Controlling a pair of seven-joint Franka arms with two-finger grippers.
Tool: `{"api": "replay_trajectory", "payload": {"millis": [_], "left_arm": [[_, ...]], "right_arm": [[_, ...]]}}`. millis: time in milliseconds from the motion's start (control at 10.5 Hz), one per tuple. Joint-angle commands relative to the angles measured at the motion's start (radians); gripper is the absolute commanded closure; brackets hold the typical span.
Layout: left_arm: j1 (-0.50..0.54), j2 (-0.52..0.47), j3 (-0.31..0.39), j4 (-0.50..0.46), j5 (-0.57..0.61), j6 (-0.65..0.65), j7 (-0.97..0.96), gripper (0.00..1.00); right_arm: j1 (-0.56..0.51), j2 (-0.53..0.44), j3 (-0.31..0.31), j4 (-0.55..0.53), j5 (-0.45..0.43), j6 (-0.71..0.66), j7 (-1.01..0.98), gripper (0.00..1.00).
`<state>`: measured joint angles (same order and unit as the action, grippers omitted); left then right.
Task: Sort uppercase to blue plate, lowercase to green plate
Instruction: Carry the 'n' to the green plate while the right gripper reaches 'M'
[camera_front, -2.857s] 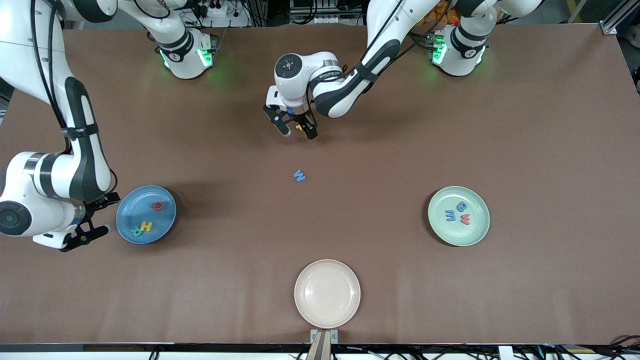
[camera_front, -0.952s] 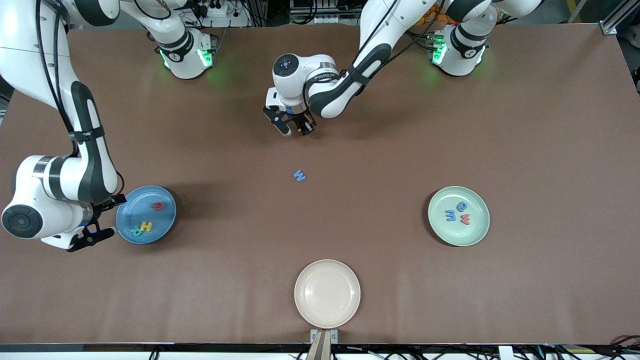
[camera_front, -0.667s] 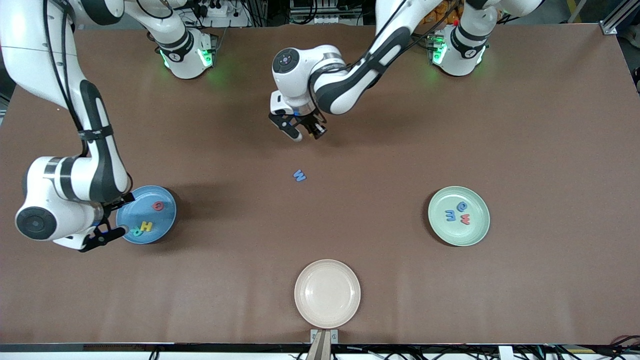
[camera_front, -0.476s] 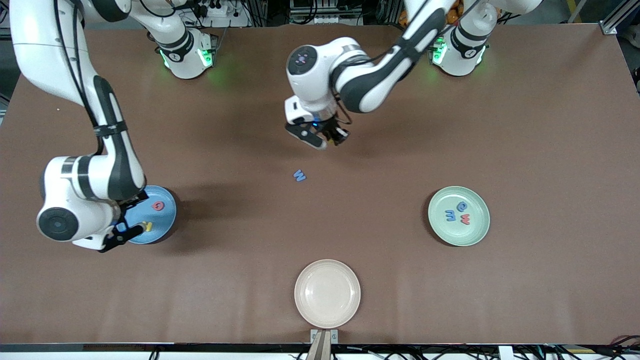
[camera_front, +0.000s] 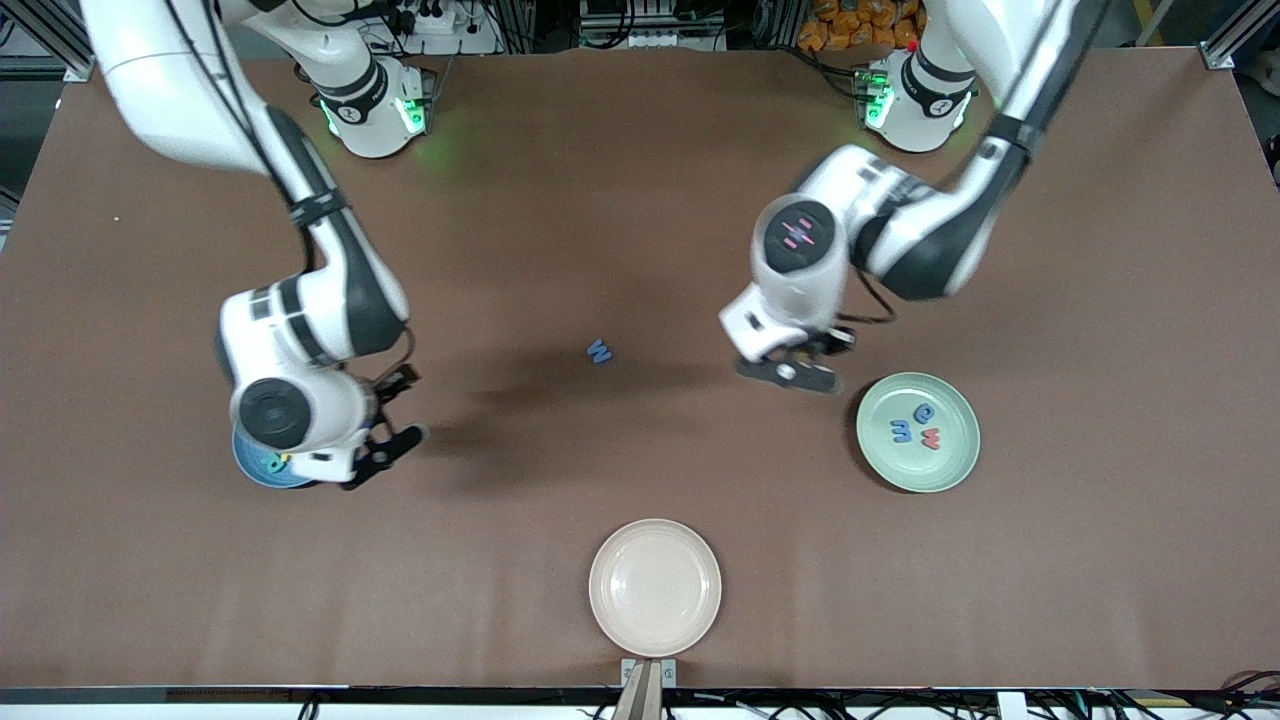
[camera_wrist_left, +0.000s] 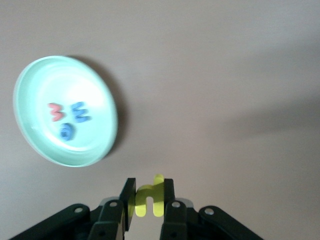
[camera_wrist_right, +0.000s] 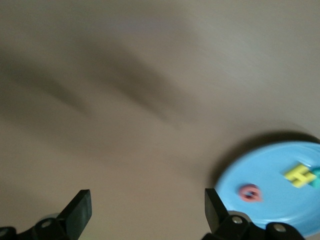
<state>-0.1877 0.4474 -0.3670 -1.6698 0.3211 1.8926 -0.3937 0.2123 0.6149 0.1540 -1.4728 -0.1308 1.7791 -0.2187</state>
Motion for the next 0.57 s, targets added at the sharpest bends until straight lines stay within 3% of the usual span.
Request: {"api": "replay_trajectory", "payload": {"millis": [0,286,476], "left_arm": [[0.123,0.043,0.014,-0.025,-0.016,0.083,0.164,1.00],[0.175,0.150,0.094,-0.022,0.015,0.180,0.259,1.00],[0.179,0.197,0.129,-0.016,0.018,0.233,0.259,1.00]], "right_arm": [[0.154,0.003,-0.004,-0.010,0.016,0.112,0.189,0.00],[0.255,0.069,-0.004,-0.065,0.016,0.345,0.268,0.00],[0.269,0.109,-0.004,-0.083,0.014,0.382,0.266,0.00]]}}
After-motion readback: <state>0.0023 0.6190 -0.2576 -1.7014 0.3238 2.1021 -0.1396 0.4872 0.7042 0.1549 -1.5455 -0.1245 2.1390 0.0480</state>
